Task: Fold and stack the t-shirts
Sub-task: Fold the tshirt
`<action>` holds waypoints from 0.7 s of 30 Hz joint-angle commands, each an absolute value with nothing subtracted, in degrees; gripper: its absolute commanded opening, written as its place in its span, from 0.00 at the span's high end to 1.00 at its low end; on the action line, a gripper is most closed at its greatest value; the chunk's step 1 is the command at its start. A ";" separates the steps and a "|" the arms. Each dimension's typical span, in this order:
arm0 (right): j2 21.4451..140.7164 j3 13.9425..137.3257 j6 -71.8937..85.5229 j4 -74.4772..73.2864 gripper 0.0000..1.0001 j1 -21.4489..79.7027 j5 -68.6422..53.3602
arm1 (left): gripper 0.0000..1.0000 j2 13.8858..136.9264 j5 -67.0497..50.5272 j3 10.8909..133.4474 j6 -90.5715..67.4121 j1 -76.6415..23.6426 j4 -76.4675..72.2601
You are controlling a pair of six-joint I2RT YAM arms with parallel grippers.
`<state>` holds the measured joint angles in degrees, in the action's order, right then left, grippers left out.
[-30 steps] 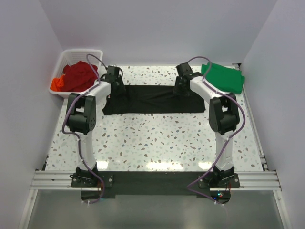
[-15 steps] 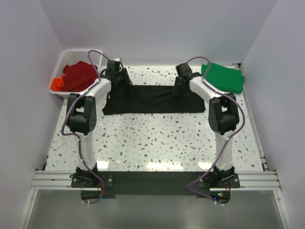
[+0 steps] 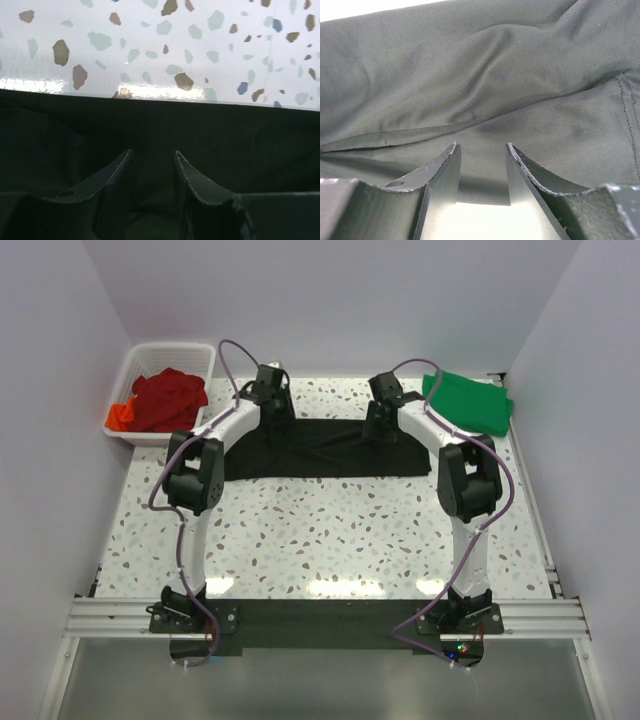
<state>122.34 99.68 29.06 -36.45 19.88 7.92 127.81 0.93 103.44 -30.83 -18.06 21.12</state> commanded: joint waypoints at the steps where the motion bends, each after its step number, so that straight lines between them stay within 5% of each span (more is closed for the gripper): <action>1: 120.85 99.76 27.95 -36.56 0.55 20.13 7.73 | 0.59 128.32 9.83 106.79 -31.37 -17.93 26.62; 21: 120.59 98.96 28.48 -36.12 0.56 20.13 7.65 | 0.61 131.83 15.82 107.58 -31.38 -18.11 30.67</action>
<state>122.34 99.26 28.86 -36.38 19.88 7.92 130.78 13.65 105.01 -30.94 -18.28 29.82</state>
